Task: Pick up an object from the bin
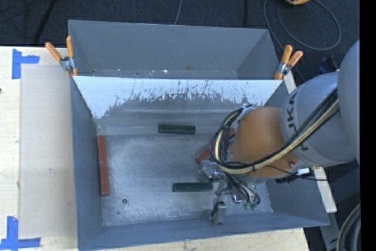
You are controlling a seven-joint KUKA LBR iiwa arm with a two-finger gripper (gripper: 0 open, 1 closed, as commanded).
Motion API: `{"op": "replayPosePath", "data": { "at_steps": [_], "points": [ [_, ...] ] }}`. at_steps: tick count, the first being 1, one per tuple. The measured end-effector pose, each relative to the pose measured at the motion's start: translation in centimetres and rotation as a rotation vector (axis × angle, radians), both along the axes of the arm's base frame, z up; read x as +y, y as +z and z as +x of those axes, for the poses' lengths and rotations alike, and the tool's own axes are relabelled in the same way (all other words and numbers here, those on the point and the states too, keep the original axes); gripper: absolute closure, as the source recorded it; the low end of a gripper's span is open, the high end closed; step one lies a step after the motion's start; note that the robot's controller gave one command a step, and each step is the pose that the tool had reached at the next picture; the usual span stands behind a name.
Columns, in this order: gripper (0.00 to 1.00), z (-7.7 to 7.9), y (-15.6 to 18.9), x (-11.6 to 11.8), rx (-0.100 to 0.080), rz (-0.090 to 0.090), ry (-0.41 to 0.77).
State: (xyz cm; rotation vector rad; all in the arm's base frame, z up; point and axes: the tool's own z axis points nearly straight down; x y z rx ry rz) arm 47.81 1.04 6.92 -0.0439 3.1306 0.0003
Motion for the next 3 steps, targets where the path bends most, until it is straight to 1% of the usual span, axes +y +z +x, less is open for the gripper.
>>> {"op": "replayPosePath", "data": {
  "at_steps": [1, 3],
  "points": [
    [1.00, -0.74, 0.03, 1.06, 0.013, 0.000, -0.073],
    [1.00, -0.79, 0.26, 1.06, 0.013, 0.000, -0.072]
  ]
}}
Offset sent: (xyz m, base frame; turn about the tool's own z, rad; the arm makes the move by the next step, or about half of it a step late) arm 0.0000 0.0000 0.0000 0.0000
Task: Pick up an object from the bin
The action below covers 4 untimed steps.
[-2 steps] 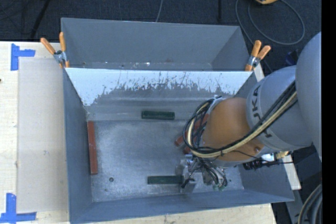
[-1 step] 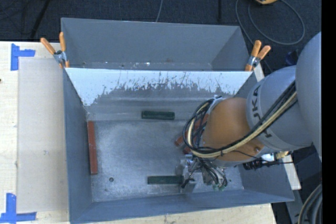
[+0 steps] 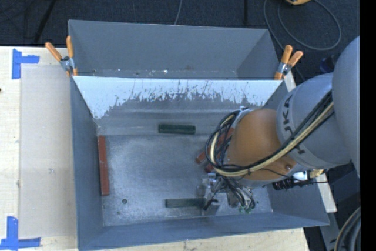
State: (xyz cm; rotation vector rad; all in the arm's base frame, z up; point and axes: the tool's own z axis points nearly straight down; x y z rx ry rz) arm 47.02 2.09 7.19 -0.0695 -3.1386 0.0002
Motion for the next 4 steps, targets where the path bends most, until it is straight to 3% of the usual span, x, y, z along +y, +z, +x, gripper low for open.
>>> {"op": "replayPosePath", "data": {
  "at_steps": [4],
  "points": [
    [1.00, -0.2, 3.3, 0.0, 0.005, 0.000, 0.001]
  ]
}}
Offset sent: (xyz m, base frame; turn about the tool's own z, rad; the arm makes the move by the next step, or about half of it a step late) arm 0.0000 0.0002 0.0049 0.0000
